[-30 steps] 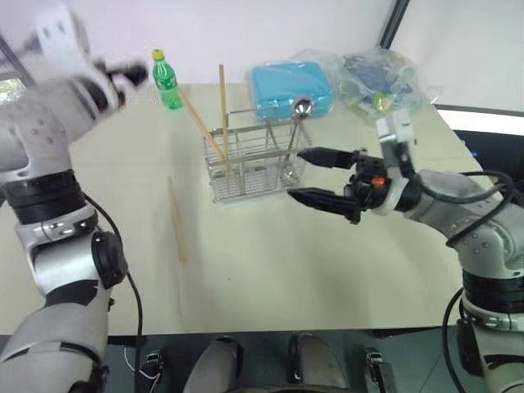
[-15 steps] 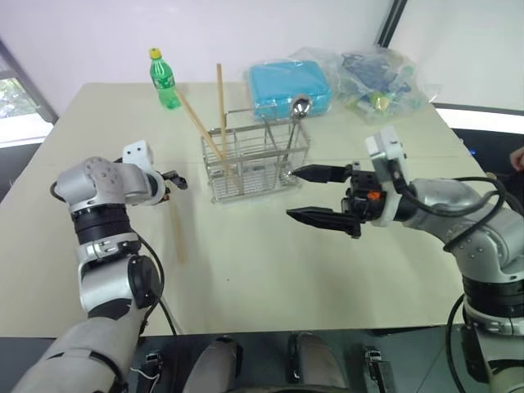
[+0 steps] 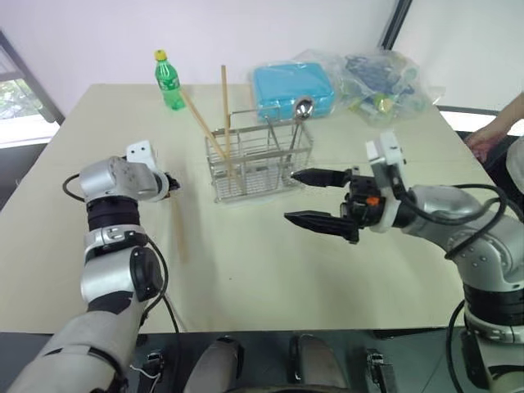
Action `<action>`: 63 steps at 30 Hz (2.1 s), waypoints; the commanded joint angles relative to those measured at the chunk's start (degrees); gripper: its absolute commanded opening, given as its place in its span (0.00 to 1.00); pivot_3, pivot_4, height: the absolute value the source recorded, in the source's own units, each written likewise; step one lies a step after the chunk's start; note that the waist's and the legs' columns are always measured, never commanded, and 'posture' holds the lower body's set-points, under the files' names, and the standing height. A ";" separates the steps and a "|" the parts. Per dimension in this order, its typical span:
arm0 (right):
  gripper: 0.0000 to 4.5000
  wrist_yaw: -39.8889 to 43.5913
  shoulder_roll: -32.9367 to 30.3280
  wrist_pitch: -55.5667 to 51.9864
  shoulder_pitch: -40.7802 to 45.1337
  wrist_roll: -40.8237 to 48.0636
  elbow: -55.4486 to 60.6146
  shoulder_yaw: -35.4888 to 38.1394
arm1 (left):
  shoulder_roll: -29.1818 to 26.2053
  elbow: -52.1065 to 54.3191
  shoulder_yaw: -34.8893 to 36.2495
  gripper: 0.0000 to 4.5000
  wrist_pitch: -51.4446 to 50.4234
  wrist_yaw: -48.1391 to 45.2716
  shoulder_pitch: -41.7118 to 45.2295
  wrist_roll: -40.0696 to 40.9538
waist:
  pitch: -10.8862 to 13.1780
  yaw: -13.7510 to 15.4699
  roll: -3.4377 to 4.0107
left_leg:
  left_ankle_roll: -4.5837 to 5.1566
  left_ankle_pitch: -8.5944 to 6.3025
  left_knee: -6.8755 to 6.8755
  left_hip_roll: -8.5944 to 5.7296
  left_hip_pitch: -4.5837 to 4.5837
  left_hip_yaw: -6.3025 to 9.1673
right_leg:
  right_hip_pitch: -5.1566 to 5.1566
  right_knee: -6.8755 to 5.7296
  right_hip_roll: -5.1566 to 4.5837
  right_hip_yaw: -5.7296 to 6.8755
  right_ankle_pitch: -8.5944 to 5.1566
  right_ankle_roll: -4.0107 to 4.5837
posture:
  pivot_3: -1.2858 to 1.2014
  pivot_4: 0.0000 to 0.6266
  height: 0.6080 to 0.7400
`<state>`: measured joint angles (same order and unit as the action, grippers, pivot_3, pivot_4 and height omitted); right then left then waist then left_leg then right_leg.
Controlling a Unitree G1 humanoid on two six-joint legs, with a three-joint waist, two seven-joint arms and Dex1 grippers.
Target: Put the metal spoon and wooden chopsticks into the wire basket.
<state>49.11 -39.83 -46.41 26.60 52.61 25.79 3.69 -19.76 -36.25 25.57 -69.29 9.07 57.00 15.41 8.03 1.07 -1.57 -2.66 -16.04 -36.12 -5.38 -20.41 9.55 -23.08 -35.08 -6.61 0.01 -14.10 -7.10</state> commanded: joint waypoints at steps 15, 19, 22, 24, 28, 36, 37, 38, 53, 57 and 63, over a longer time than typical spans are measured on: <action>1.00 1.55 -0.84 2.62 0.76 -0.80 0.20 2.16 | -5.39 6.28 4.21 0.02 18.23 -2.26 1.08 1.36 | 0.07 -0.67 -0.12 | -0.05 0.02 0.08 0.06 -0.10 -0.04 | -0.19 0.01 0.02 0.00 0.00 0.00 | 0.52 0.24 0.94; 1.00 1.78 -1.15 2.87 0.94 -0.98 -0.35 2.57 | -8.71 13.17 6.41 0.02 27.37 -5.52 1.12 3.18 | 0.07 -0.57 -0.12 | -0.06 0.02 0.12 0.08 -0.11 -0.06 | -0.22 0.03 0.01 0.00 0.00 0.00 | 0.52 0.24 0.94; 1.00 1.86 -1.39 2.92 1.25 -0.92 -0.79 2.95 | -10.46 18.41 8.52 0.02 31.24 -8.51 2.41 6.59 | 0.08 -0.31 -0.12 | -0.06 0.02 0.10 0.06 -0.10 -0.07 | -0.18 0.06 -0.02 0.00 0.00 0.00 | 0.52 0.24 0.94; 1.00 1.84 -1.47 2.93 1.51 -0.80 -0.97 3.14 | -11.29 20.88 8.94 0.02 32.46 -10.05 3.24 8.52 | 0.08 -0.17 -0.14 | -0.05 0.01 0.06 0.05 -0.13 -0.05 | -0.15 0.07 -0.03 0.01 0.00 0.00 | 0.52 0.24 0.94; 1.00 1.57 -1.44 2.77 2.53 -0.09 -1.66 4.00 | -13.16 22.92 10.46 0.02 33.88 -12.19 8.89 13.41 | 0.09 -0.26 -0.21 | -0.01 -0.01 0.00 0.02 -0.13 -0.01 | -0.08 0.10 -0.03 0.05 0.00 0.00 | 0.52 0.24 0.94; 1.00 1.16 -1.73 2.37 4.32 -0.53 -4.37 4.35 | -7.40 29.71 4.57 0.02 32.99 -16.26 13.41 20.47 | 0.08 -0.32 -0.21 | -0.01 0.00 0.02 0.03 -0.08 -0.05 | -0.07 0.08 -0.03 0.04 0.00 0.00 | 0.52 0.24 0.94; 1.00 0.97 -1.75 2.37 4.21 -0.54 -4.36 4.50 | -6.32 30.19 3.18 0.02 33.22 -16.73 12.90 20.33 | 0.08 -0.31 -0.21 | -0.01 0.00 0.01 0.03 -0.07 -0.04 | -0.04 0.08 -0.02 0.05 0.00 0.00 | 0.52 0.24 0.94; 1.00 0.54 -1.68 2.31 3.99 -0.46 -4.02 4.66 | -4.58 30.44 0.78 0.02 33.82 -17.68 11.87 19.58 | 0.08 -0.34 -0.21 | -0.01 0.00 0.00 0.03 -0.07 -0.03 | -0.03 0.09 -0.02 0.05 0.00 0.00 | 0.52 0.24 0.94; 1.00 -4.05 -1.17 1.80 2.62 0.99 -1.23 5.99 | 7.53 29.04 -14.67 0.02 43.32 -22.52 -3.07 10.71 | 0.10 -0.34 -0.17 | 0.00 0.00 0.02 0.07 -0.12 -0.11 | -0.12 0.12 0.05 -0.01 0.00 0.01 | 0.52 0.24 0.94; 1.00 -4.50 -1.06 1.81 2.44 1.17 -1.39 6.21 | 8.31 30.81 -14.72 0.33 42.54 -23.21 -4.21 12.02 | 0.10 -0.27 -0.17 | 0.02 -0.02 0.02 0.06 -0.11 -0.12 | -0.08 0.15 0.03 -0.01 0.00 0.01 | 0.52 0.24 0.94; 1.00 -4.76 -0.26 2.33 2.91 0.65 -2.31 5.50 | 7.43 34.27 -14.16 0.98 40.05 -23.26 -4.15 13.16 | 0.10 -0.31 -0.17 | 0.03 -0.02 0.02 0.06 -0.10 -0.11 | -0.06 0.15 0.04 0.00 0.00 0.01 | 0.52 0.24 0.94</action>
<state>44.34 -40.45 -45.12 28.95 52.91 22.72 7.92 -11.18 -5.55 10.38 -28.83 -13.68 51.35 27.37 8.13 0.76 -1.74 -2.63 -16.05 -36.10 -5.32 -20.51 9.44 -23.15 -34.93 -6.56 0.01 -14.09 -7.10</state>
